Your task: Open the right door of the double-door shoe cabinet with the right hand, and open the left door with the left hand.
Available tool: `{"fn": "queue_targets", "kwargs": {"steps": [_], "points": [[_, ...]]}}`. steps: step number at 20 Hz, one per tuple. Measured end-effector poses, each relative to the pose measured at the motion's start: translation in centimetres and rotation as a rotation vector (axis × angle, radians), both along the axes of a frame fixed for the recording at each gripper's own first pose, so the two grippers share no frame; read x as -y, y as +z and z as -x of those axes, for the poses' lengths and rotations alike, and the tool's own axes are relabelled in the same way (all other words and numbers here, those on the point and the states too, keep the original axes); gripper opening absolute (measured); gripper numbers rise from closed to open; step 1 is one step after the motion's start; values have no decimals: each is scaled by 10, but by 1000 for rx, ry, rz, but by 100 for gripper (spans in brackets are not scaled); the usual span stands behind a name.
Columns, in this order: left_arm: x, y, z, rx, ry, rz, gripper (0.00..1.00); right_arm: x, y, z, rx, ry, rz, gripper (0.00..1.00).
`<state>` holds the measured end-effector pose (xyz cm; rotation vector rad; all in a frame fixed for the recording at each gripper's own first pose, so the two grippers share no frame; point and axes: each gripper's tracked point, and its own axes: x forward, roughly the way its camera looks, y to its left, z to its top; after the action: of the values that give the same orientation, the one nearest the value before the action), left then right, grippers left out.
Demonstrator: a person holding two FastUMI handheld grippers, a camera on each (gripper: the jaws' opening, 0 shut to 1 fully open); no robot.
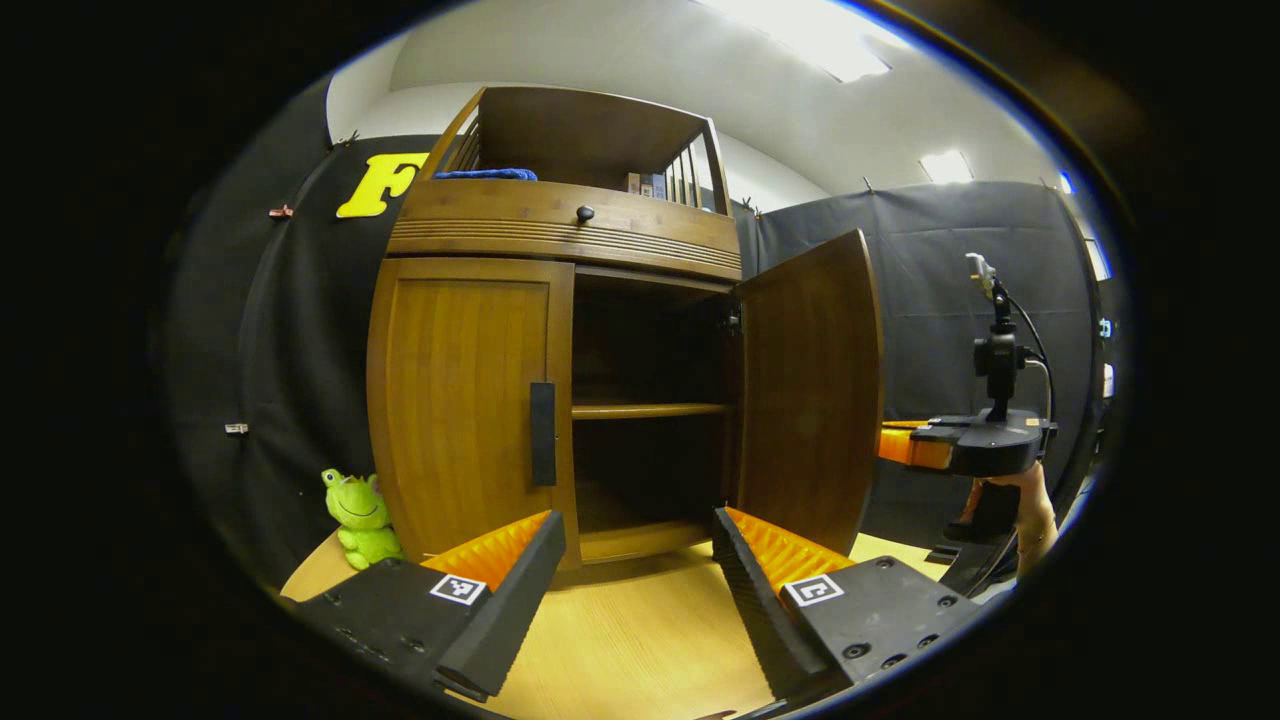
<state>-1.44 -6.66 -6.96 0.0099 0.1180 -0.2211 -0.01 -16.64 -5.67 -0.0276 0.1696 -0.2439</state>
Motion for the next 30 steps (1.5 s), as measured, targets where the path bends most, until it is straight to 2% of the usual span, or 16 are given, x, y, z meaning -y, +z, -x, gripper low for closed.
{"fn": "queue_targets", "kwargs": {"steps": [4,5,9,10,12,13,14,19,21,22,23,24,26,28,29,30], "points": [[2,-4,-10,-7,7,4,93,10,6,14,6,-21,21,20],[3,-6,-14,-11,8,10,93,12,7,17,6,-27,26,10],[4,-5,-24,-4,12,24,93,30,20,36,35,-75,75,10],[0,-7,-28,-3,22,23,93,35,26,44,48,-95,90,14],[-2,-8,-38,-5,37,27,93,24,32,54,66,-64,71,11],[-4,-8,-44,-5,41,32,93,21,34,57,64,-61,63,22],[-5,-8,-50,1,46,36,93,19,30,58,62,-49,56,18],[-26,-10,-90,11,113,22,93,-34,42,65,95,89,31,20],[-37,-14,-111,9,157,24,93,-47,45,67,105,129,48,55],[-43,-14,-123,14,180,36,89,-54,44,69,101,149,38,73],[-50,-13,-136,20,212,51,93,-62,42,70,91,171,21,90],[-57,-14,-146,19,241,58,89,-67,40,73,80,189,5,92],[-72,-14,-170,18,287,45,90,-69,36,73,65,202,8,93],[-81,-15,-191,31,316,26,86,-64,32,73,60,199,47,95],[-84,-17,-201,31,326,15,88,-61,30,72,55,195,69,95],[-87,-21,-210,27,332,8,84,-58,26,71,44,193,83,95]]}}
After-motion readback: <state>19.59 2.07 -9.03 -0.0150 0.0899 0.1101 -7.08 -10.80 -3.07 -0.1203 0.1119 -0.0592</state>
